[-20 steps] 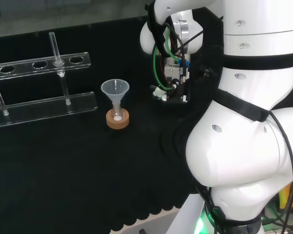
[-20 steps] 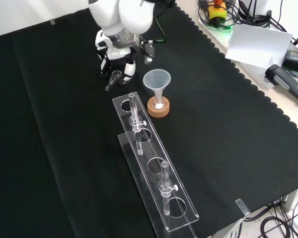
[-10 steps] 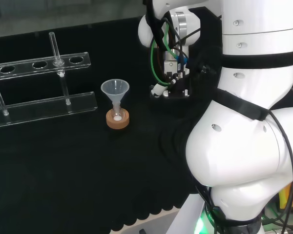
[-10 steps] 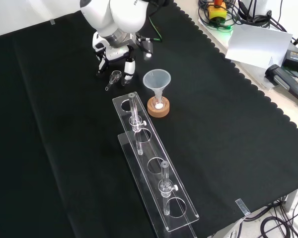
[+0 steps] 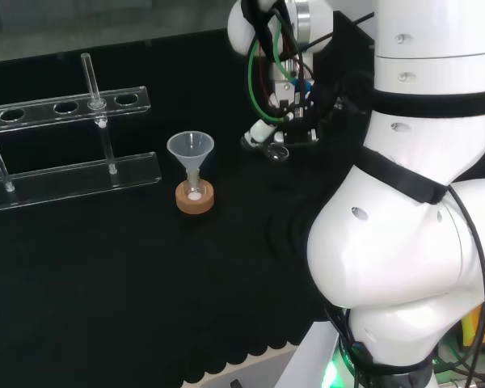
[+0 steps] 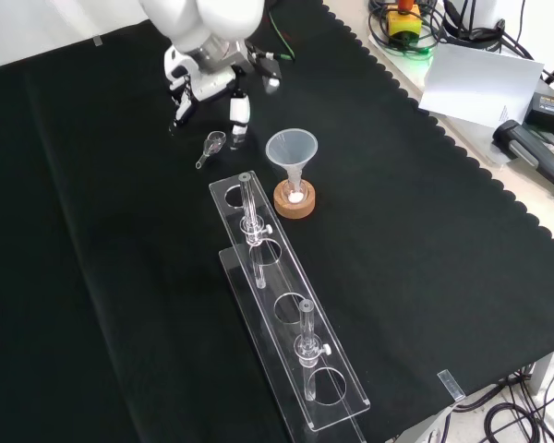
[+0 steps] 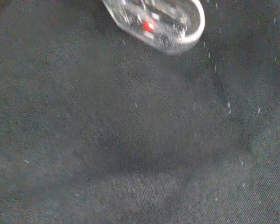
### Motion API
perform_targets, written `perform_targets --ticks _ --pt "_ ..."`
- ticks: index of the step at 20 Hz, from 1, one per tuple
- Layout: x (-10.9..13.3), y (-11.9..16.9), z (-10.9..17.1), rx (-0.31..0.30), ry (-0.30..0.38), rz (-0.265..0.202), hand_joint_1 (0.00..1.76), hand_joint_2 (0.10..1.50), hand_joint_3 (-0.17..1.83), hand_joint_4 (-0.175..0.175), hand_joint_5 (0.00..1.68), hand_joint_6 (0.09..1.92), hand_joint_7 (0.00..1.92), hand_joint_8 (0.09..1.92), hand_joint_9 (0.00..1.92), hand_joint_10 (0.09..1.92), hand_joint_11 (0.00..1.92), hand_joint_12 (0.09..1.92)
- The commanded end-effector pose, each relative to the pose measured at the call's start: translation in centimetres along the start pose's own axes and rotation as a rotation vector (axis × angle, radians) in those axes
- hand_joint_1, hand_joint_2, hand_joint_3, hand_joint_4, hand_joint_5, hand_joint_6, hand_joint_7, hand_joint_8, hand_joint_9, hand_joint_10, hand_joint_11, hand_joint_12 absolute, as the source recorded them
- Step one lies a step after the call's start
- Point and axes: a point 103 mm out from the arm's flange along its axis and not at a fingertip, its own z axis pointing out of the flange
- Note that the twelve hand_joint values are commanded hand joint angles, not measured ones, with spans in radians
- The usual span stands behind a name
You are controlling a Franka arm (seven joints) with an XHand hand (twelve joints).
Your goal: Put the weighing funnel back on the table.
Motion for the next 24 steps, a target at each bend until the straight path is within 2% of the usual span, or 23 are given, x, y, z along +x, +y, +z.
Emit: perform_targets --ticks 1,5,8,13,19,24 --pt "-0.1 -2.8 -4.8 -0.057 0.021 -0.137 0.55 0.54 0.25 0.022 0.27 0.09 0.53 0.09 0.57 0.09 0.00 1.21" --pt "-0.4 -4.0 -6.6 -0.063 0.012 -0.185 0.55 0.55 0.21 -0.019 0.07 0.09 0.39 0.09 0.44 0.09 0.00 1.19" --pt "-0.1 -5.0 -7.7 -0.080 -0.005 -0.231 0.53 0.56 0.16 -0.023 0.01 0.09 0.30 0.09 0.36 0.09 0.00 1.12" --pt "0.6 -7.1 -9.1 -0.101 -0.026 -0.303 0.51 0.56 0.12 -0.022 0.00 0.09 0.27 0.09 0.31 0.09 0.00 1.07" --pt "1.6 -8.9 -10.1 -0.108 -0.038 -0.348 0.51 0.57 0.11 -0.022 0.00 0.09 0.26 0.09 0.31 0.09 0.00 1.06" --pt "2.6 -9.4 -10.8 -0.100 -0.047 -0.355 0.50 0.57 0.10 -0.032 0.00 0.09 0.27 0.09 0.31 0.09 0.00 1.03"
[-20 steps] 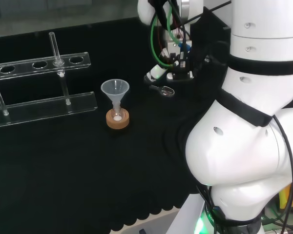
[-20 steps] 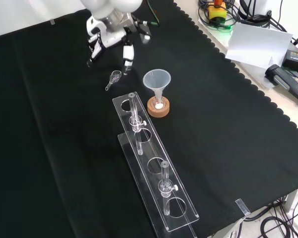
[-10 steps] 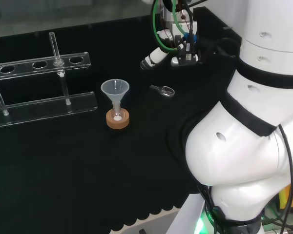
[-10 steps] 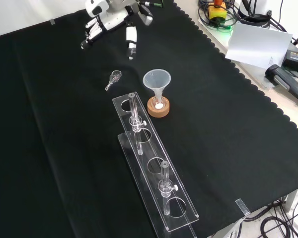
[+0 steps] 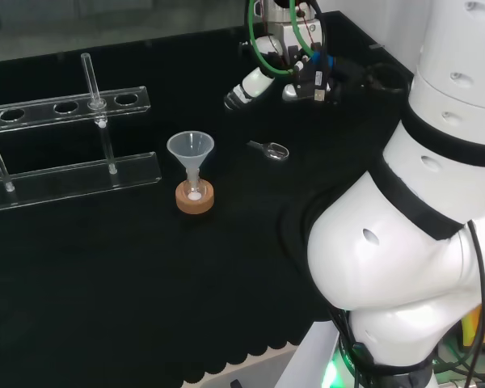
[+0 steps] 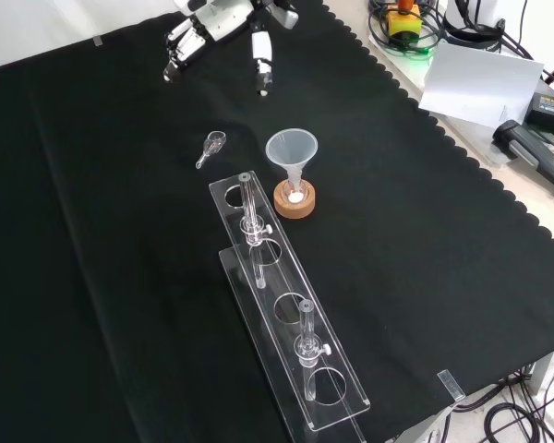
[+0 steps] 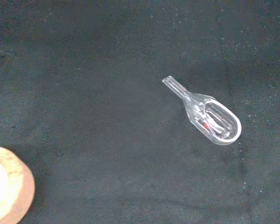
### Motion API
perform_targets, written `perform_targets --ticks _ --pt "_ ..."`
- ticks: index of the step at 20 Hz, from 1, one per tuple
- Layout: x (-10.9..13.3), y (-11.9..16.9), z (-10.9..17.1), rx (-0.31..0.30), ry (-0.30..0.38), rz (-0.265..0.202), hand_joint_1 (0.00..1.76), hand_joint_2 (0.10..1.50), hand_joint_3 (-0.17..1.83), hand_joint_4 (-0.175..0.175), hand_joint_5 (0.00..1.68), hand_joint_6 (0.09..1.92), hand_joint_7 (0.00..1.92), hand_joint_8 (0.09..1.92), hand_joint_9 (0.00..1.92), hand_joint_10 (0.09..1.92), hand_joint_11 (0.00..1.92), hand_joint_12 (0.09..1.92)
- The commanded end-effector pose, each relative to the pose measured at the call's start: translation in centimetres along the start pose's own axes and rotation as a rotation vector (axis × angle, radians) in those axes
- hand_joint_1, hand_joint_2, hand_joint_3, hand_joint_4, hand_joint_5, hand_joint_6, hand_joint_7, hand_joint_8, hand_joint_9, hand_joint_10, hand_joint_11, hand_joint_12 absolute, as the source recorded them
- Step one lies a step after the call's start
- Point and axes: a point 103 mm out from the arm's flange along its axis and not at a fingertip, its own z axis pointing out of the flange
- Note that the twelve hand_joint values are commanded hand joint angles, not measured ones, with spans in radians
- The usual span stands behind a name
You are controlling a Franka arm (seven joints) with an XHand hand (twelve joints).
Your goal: Put the weighing funnel back on the table.
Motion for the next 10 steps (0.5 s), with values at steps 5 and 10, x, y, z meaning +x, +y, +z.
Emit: perform_targets --ticks 5,10 --pt "2.6 -0.3 -0.9 0.064 -0.016 -0.045 0.50 0.59 0.08 -0.047 0.00 0.09 0.23 0.09 0.27 0.09 0.00 0.96" --pt "3.7 -0.6 -1.1 0.047 -0.022 -0.039 0.50 0.61 0.04 -0.019 0.00 0.09 0.05 0.09 0.03 0.09 0.00 0.44"
